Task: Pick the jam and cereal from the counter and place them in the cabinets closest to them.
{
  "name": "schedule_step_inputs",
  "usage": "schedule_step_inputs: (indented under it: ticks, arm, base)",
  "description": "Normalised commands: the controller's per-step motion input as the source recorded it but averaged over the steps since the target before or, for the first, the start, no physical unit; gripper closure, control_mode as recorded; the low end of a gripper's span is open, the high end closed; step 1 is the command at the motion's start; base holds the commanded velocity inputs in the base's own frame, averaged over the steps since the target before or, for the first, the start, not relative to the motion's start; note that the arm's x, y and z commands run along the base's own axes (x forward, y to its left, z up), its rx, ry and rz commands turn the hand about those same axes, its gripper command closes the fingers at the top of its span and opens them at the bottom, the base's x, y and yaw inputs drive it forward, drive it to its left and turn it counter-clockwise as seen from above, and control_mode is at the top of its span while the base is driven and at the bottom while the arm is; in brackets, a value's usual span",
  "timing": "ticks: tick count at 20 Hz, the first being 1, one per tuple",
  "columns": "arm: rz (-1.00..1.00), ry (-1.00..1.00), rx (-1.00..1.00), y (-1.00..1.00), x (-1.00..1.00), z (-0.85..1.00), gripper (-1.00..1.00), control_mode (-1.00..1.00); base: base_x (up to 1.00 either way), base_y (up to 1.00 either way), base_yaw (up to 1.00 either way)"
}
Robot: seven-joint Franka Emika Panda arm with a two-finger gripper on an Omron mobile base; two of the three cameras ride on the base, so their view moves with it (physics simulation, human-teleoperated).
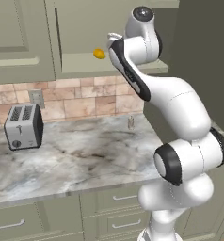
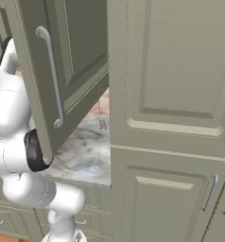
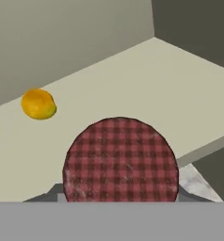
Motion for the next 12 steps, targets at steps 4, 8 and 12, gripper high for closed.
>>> schedule_step_inputs:
  ticks: [4, 8, 12]
  arm:
    - [0.00, 0.10, 0.00, 0.00, 0.46, -0.02, 1.00, -1.00]
    - [0.00, 0.10, 0.00, 0.00, 0.43, -0.11, 1.00, -1.00]
    - [0.00, 0.01, 0.00, 0.00, 0.17, 0.00, 1.00, -1.00]
  base:
    - [0.00, 0.00, 0.00]
    - [0.00, 0.00, 0.00]
    - [0.00, 0.00, 0.00]
